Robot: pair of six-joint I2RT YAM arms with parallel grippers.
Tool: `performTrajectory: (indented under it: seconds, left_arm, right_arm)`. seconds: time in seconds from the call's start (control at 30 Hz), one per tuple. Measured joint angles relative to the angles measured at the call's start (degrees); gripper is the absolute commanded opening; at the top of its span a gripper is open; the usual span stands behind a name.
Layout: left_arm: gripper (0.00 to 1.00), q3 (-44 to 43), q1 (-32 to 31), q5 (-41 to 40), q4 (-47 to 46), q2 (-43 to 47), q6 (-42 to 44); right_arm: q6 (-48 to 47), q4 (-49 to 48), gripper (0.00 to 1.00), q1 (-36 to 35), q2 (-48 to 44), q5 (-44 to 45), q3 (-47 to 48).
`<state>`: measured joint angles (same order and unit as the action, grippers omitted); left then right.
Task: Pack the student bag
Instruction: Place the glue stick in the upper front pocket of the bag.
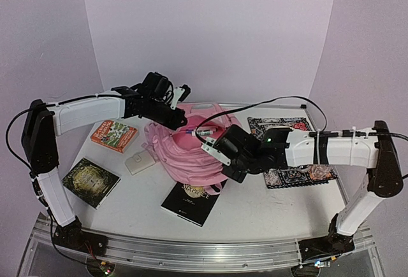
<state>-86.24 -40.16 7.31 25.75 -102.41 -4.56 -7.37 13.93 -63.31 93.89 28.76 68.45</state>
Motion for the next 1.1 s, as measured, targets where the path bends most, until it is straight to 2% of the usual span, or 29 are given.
performTrajectory:
  seconds: [0.23,0.53,0.7,0.8,0.9,1.1]
  left_arm:
    - [0.00,0.00,0.01,3.37,0.96,0.02,-0.01]
    - [0.00,0.00,0.10,7.64,1.43,0.02,-0.49]
    - [0.00,0.00,0.11,8.65,1.45,0.02,-0.50]
    - [0.00,0.00,0.11,9.18,1.45,0.02,-0.67]
    - [0.00,0.00,0.10,9.56,1.45,0.02,-1.28]
    - [0.00,0.00,0.11,9.64,1.45,0.02,-1.77]
  right_arm:
    - [-21.14,-11.47,0.00,0.00,2.82,2.25,2.61]
    - [-37.63,-25.06,0.08,2.25,11.82,1.83,6.01]
    - [-43.18,-28.42,0.20,4.82,15.34,1.03,7.04]
    - [-45.09,-30.15,0.35,6.24,16.38,0.64,7.41]
    - [-46.50,-31.04,0.44,7.30,16.82,0.49,7.69]
    - [-45.15,-32.13,0.52,7.89,16.66,-0.96,7.65]
